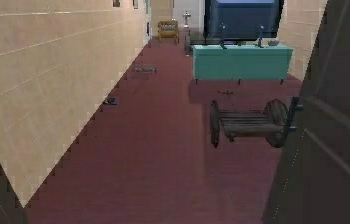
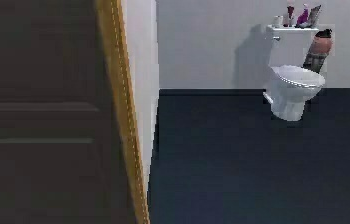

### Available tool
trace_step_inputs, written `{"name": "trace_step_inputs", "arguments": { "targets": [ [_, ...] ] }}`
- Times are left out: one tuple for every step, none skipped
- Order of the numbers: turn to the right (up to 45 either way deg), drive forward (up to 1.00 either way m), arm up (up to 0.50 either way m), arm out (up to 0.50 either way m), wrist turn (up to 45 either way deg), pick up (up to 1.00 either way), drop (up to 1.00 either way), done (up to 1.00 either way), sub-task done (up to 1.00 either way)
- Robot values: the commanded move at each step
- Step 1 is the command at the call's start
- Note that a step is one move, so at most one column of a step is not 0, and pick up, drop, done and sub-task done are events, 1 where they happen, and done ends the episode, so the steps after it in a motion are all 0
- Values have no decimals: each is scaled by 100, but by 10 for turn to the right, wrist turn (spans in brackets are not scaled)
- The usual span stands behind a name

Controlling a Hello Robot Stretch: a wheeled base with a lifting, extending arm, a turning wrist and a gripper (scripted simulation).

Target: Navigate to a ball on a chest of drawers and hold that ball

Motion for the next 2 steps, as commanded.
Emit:
{"name": "trace_step_inputs", "arguments": {
  "targets": [
    [0,100,0,0,0,0,0,0,0],
    [0,100,0,0,0,0,0,0,0]
  ]
}}
